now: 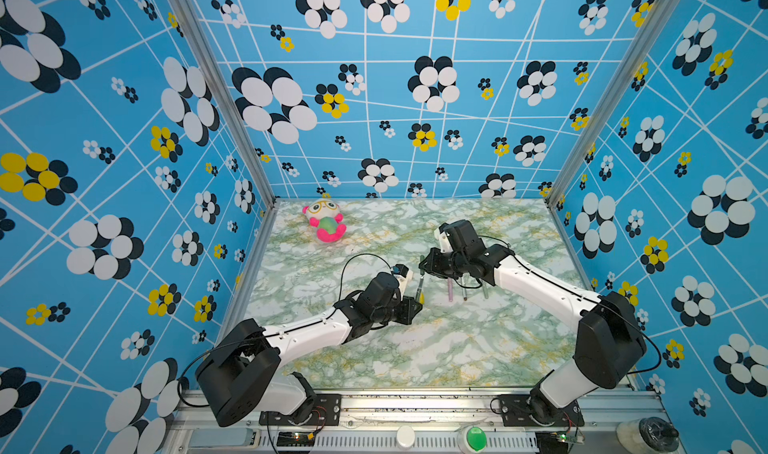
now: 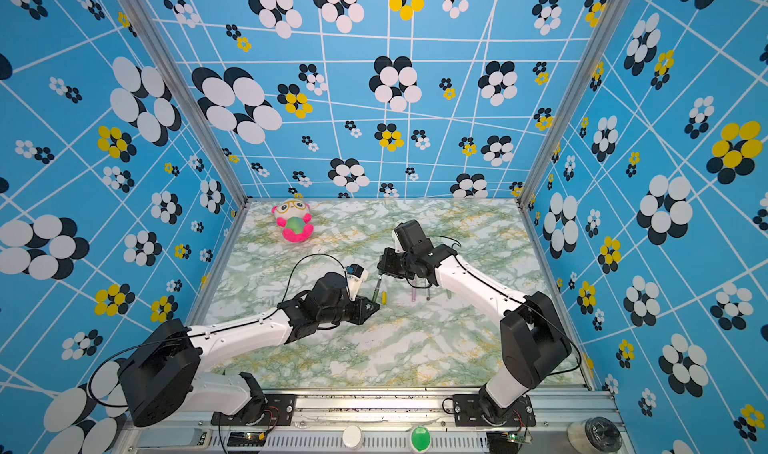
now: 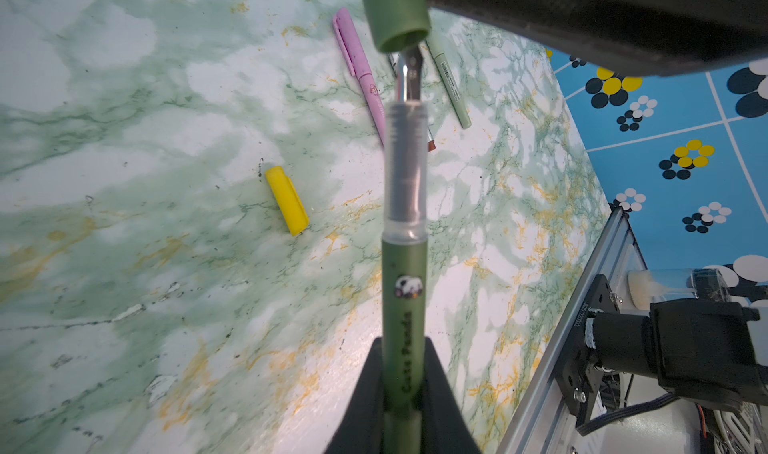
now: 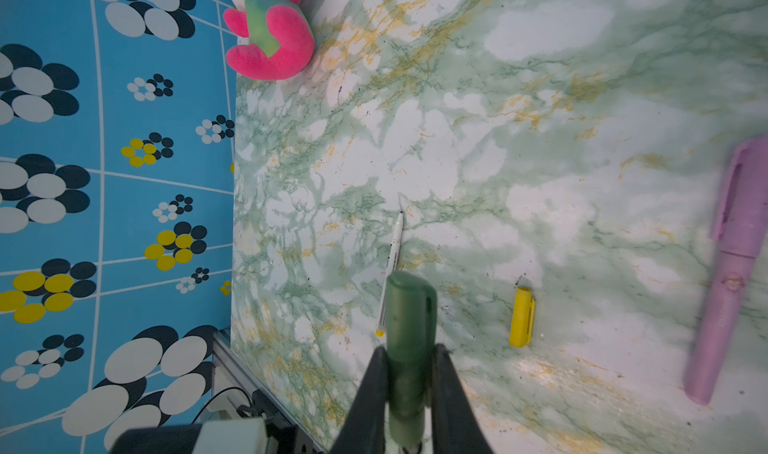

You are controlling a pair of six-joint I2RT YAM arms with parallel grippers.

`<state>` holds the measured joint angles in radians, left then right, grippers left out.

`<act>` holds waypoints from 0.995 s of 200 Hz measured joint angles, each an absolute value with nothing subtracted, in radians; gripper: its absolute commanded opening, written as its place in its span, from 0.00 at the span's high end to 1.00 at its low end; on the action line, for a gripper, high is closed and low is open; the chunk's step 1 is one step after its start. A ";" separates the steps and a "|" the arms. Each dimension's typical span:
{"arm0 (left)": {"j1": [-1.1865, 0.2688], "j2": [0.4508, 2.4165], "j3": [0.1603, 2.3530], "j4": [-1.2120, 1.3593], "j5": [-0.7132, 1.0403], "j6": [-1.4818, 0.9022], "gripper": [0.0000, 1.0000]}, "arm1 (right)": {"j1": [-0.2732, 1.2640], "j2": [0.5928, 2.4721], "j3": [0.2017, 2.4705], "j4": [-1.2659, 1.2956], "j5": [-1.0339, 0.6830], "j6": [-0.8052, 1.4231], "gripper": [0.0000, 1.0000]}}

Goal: Insert the pens into the pen caps
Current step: 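Carry the green cap toward the pen nib held by the left gripper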

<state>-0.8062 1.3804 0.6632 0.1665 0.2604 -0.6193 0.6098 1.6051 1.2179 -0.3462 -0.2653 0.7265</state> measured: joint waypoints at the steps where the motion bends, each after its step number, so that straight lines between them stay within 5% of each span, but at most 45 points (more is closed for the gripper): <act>1: -0.806 1.380 0.663 0.167 0.260 -0.619 1.00 | 0.610 1.605 1.218 -0.346 -0.265 0.727 0.83; 199: -0.799 1.338 0.629 0.235 0.216 -0.696 1.00 | 0.675 1.579 1.199 -0.273 -0.197 0.677 0.83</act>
<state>-0.7986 1.3380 0.6289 0.2352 0.2157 -0.6964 0.6746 1.5787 1.1992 -0.2726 -0.1974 0.6765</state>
